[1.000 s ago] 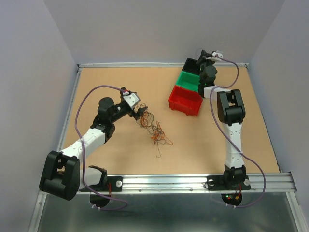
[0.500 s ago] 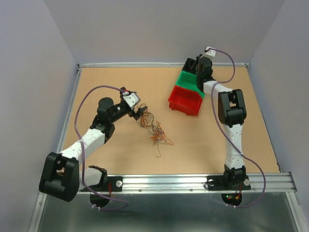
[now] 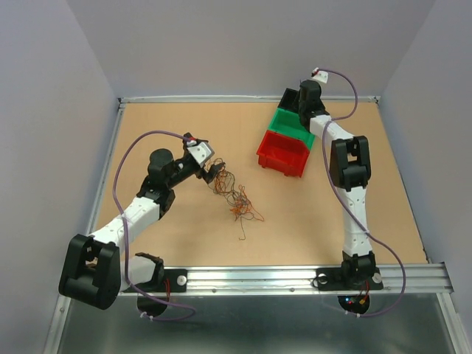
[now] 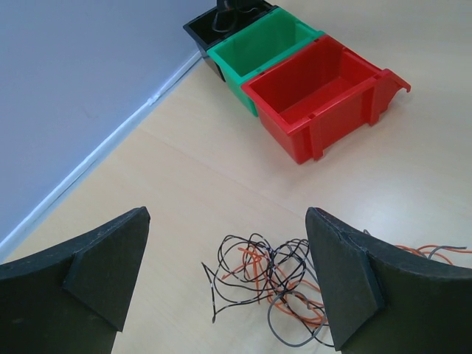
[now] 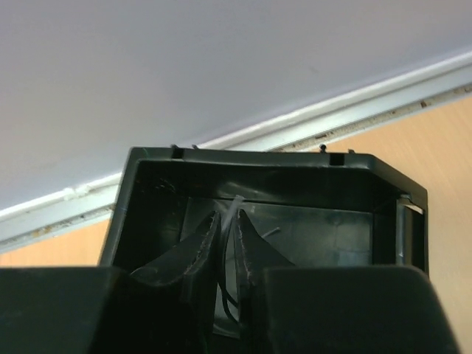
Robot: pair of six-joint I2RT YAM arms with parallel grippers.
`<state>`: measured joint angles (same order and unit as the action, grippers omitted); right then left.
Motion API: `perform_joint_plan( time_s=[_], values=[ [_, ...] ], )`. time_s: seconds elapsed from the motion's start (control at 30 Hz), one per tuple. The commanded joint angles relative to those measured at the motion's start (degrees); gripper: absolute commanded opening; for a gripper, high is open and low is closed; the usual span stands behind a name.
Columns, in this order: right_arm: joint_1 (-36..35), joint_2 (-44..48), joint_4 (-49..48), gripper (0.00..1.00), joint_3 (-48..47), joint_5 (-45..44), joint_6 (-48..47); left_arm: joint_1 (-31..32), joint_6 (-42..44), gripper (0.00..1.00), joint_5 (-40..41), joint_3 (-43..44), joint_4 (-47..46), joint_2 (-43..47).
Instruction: Untangle the cables
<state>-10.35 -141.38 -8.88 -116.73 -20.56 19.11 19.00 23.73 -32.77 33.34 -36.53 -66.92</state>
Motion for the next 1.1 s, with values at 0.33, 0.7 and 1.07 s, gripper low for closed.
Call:
perform_joint_plan(
  time_s=[0.33, 0.7, 1.07],
  values=[
    [1.03, -0.30, 4.14, 0.69, -4.56, 0.08, -0.92, 0.16, 0.79, 0.99, -0.71, 0.41, -1.52, 1.52],
    [-0.11, 12.08, 4.23, 0.94, 1.74, -4.40, -0.84, 0.07, 1.15, 0.99, -0.19, 0.41, -1.52, 1.09],
    [-8.17, 35.54, 5.19, 0.91, 28.02, 24.34, 2.52, 0.07, -0.96, 0.99, 9.48, -0.65, -5.39, 1.00]
  ],
)
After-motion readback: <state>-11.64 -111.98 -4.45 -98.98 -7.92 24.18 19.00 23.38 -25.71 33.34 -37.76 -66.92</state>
